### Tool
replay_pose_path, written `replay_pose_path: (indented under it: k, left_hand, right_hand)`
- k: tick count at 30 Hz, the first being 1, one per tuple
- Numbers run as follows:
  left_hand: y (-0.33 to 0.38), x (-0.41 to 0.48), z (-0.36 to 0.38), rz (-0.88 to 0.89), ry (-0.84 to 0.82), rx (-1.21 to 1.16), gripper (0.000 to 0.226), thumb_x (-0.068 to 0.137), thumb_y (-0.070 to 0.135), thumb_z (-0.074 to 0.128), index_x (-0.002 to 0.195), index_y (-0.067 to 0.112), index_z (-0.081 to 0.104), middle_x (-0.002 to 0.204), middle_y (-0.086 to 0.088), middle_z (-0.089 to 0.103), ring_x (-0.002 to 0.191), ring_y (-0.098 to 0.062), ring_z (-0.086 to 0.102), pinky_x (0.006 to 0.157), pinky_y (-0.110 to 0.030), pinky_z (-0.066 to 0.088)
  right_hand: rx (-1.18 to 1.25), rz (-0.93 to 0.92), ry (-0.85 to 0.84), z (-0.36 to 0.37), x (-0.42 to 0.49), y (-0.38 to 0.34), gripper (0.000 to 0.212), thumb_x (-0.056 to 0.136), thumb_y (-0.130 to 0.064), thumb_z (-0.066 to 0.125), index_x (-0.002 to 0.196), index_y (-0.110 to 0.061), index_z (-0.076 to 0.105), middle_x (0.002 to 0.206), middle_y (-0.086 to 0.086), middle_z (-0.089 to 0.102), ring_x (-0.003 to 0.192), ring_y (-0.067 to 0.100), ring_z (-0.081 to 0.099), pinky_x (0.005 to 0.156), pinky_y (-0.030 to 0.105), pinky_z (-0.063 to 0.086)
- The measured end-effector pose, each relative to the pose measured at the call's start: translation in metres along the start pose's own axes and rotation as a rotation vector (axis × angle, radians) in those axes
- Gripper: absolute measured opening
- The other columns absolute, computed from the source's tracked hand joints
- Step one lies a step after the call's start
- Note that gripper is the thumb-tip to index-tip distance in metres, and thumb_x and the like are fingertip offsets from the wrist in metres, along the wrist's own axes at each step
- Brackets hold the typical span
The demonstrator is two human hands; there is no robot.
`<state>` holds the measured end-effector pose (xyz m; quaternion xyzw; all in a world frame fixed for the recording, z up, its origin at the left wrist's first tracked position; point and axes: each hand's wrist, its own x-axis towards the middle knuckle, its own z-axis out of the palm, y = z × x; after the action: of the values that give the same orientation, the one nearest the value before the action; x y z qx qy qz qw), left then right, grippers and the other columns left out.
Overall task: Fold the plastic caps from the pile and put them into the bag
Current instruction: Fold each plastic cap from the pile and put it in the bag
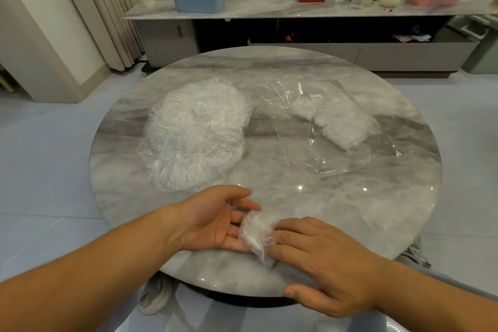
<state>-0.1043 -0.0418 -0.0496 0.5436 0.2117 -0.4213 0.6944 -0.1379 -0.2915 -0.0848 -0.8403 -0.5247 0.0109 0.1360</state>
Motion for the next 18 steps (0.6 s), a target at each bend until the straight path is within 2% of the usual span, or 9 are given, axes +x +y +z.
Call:
replay_pose_path:
  k: [3, 6, 8, 11, 14, 16, 18]
  left_hand:
    - [-0.005, 0.001, 0.009, 0.047, 0.056, 0.144, 0.045, 0.092, 0.036, 0.069, 0.121, 0.003, 0.061, 0.103, -0.017, 0.075, 0.092, -0.031, 0.074, 0.084, -0.045, 0.060]
    - [-0.011, 0.004, 0.015, 0.108, 0.130, 0.208, 0.028, 0.088, 0.025, 0.076, 0.107, 0.007, 0.065, 0.093, -0.013, 0.075, 0.082, -0.025, 0.075, 0.078, -0.041, 0.062]
    - [-0.013, 0.005, 0.014, 0.123, 0.159, 0.198, 0.024, 0.086, 0.015, 0.078, 0.106, 0.007, 0.067, 0.089, -0.012, 0.075, 0.076, -0.022, 0.074, 0.070, -0.037, 0.061]
    - [-0.013, 0.004, 0.012, 0.142, 0.171, 0.130, 0.028, 0.085, -0.001, 0.074, 0.111, 0.004, 0.066, 0.090, -0.015, 0.073, 0.074, -0.022, 0.074, 0.065, -0.035, 0.061]
    - [-0.008, 0.003, 0.011, 0.205, 0.160, 0.042, 0.031, 0.087, -0.010, 0.067, 0.115, 0.002, 0.065, 0.100, -0.021, 0.072, 0.083, -0.027, 0.073, 0.064, -0.035, 0.061]
    - [-0.003, 0.002, 0.011, 0.270, 0.157, 0.022, 0.031, 0.086, -0.013, 0.064, 0.114, 0.002, 0.066, 0.105, -0.021, 0.071, 0.086, -0.027, 0.072, 0.067, -0.035, 0.063]
    - [0.002, -0.001, 0.015, 0.335, 0.139, 0.032, 0.033, 0.085, -0.015, 0.065, 0.113, 0.003, 0.067, 0.106, -0.020, 0.071, 0.085, -0.025, 0.072, 0.071, -0.034, 0.063]
  right_hand:
    - [-0.029, -0.002, -0.026, 0.001, 0.002, -0.001, 0.056, 0.102, -0.058, 0.042, 0.141, -0.019, 0.048, 0.142, -0.004, 0.051, 0.138, 0.017, 0.041, 0.108, 0.034, 0.039]
    - [-0.028, -0.003, -0.012, 0.004, 0.002, -0.002, 0.070, 0.103, -0.060, 0.037, 0.156, -0.016, 0.029, 0.147, -0.001, 0.049, 0.142, 0.016, 0.037, 0.115, 0.030, 0.032]
    - [-0.039, 0.000, -0.008, 0.005, 0.002, -0.001, 0.075, 0.103, -0.060, 0.035, 0.161, -0.016, 0.016, 0.152, -0.001, 0.045, 0.145, 0.016, 0.034, 0.116, 0.030, 0.030]
    - [0.019, 0.057, 0.048, 0.005, -0.001, -0.001, 0.077, 0.103, -0.056, 0.038, 0.162, -0.016, 0.009, 0.156, -0.002, 0.037, 0.146, 0.012, 0.030, 0.116, 0.029, 0.030]
    - [0.236, 0.197, 0.158, 0.002, -0.004, -0.003, 0.072, 0.101, -0.057, 0.044, 0.159, -0.025, 0.017, 0.157, -0.010, 0.033, 0.144, 0.005, 0.032, 0.114, 0.025, 0.033]
    - [0.421, 0.328, 0.240, -0.002, -0.003, -0.005, 0.062, 0.098, -0.059, 0.047, 0.153, -0.034, 0.034, 0.152, -0.022, 0.037, 0.142, 0.004, 0.037, 0.112, 0.021, 0.035]
    - [0.704, 0.531, 0.337, -0.010, 0.004, -0.008, 0.048, 0.091, -0.061, 0.051, 0.136, -0.044, 0.055, 0.144, -0.032, 0.044, 0.139, -0.002, 0.040, 0.107, 0.015, 0.037]
